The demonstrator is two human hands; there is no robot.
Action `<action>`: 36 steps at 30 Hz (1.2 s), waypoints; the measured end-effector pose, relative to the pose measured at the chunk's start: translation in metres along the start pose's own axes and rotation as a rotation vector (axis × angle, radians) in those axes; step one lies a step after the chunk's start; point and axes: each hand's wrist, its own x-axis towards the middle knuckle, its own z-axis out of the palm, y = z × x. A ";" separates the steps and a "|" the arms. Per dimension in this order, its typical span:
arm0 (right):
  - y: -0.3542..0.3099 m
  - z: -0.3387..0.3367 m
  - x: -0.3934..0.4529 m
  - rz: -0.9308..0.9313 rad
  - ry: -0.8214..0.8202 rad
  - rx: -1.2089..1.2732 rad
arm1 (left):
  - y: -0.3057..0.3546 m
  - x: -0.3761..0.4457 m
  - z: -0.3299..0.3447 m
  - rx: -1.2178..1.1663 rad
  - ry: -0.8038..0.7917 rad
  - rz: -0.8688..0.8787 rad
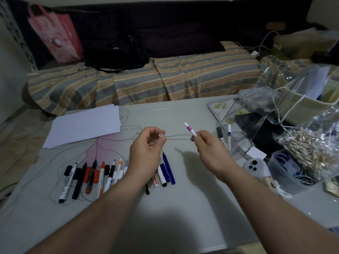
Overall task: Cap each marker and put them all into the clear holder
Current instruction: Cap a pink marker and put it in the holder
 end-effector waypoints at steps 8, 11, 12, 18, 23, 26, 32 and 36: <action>-0.007 -0.005 0.001 -0.404 0.248 -0.462 | 0.008 0.003 0.004 -0.470 -0.047 -0.316; -0.006 -0.004 0.001 -0.468 0.283 -0.548 | 0.009 0.003 0.003 -0.479 -0.043 -0.316; -0.005 -0.004 0.001 -0.487 0.291 -0.565 | 0.009 0.003 0.003 -0.478 -0.043 -0.314; -0.009 -0.003 -0.002 -0.486 0.255 -0.564 | 0.006 0.004 0.005 -0.465 -0.036 -0.272; -0.008 -0.004 -0.003 -0.486 0.257 -0.551 | 0.009 0.001 0.004 -0.358 -0.056 -0.196; -0.007 -0.003 -0.003 -0.503 0.260 -0.569 | 0.013 -0.001 -0.002 -0.189 -0.033 -0.106; -0.010 0.002 -0.007 -0.567 0.233 -0.647 | 0.020 -0.008 -0.008 0.153 -0.039 0.086; -0.011 0.009 -0.008 -0.616 0.243 -0.566 | 0.023 -0.014 -0.003 0.217 -0.048 0.135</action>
